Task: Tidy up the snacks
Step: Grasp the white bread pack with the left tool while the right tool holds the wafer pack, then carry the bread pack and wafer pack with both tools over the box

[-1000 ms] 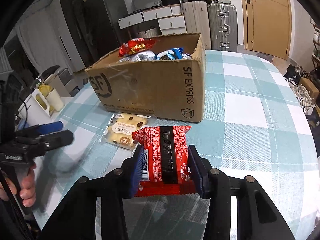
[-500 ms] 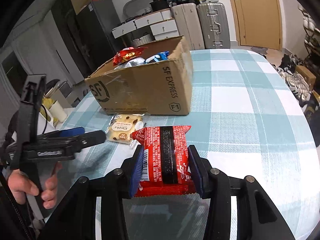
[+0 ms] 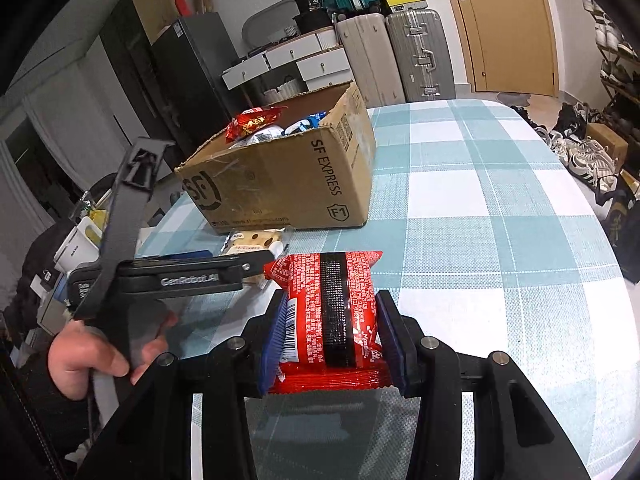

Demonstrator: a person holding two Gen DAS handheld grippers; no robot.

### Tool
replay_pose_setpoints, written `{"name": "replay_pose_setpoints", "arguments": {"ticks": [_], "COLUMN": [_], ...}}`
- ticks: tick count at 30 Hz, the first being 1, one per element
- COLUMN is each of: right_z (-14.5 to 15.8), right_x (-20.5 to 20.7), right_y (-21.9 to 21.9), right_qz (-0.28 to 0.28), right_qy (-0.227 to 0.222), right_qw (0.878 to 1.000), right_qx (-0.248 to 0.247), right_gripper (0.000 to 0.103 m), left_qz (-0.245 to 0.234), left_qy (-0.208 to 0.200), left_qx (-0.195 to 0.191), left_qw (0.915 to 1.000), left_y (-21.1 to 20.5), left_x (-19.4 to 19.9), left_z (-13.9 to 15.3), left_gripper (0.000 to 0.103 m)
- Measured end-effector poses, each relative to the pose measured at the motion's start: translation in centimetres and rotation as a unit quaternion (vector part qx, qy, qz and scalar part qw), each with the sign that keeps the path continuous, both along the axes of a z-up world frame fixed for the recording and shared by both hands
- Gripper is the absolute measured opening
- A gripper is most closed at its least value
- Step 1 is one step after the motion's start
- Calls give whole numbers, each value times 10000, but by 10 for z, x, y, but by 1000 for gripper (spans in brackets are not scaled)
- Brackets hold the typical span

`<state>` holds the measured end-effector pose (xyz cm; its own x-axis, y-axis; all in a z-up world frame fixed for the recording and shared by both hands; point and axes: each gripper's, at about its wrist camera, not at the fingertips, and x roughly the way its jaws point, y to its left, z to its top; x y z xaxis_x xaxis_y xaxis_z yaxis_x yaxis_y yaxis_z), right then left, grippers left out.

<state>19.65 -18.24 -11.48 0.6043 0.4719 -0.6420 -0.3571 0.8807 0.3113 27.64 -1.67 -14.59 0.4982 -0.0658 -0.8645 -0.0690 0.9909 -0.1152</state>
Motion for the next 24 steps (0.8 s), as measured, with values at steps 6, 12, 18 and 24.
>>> {"name": "replay_pose_setpoints", "arguments": {"ticks": [6,12,18,24], "right_z": [0,0,0,7], "right_x": [-2,-3,-4,-8], "right_y": [-4,-6,-6,-4], "right_qz": [-8,-21,-25,-31], "right_qy": [-5,-4,49,-1], "right_qw": [10000,10000,9999,9998], "right_qx": [74,72,151,182], "right_gripper": [44,44,44,44], "left_qz": [15,-8,-417,-357], "left_qy": [46,-98,-383,-431], "left_qx": [425,447,207,-80], "left_qw": [9991,9990,9982,9984], "left_y": [-17,-24,-24,-12], "left_x": [14,20,16,18], "left_z": [-4,-3,5,11], "left_gripper": [102,93,61,61]}}
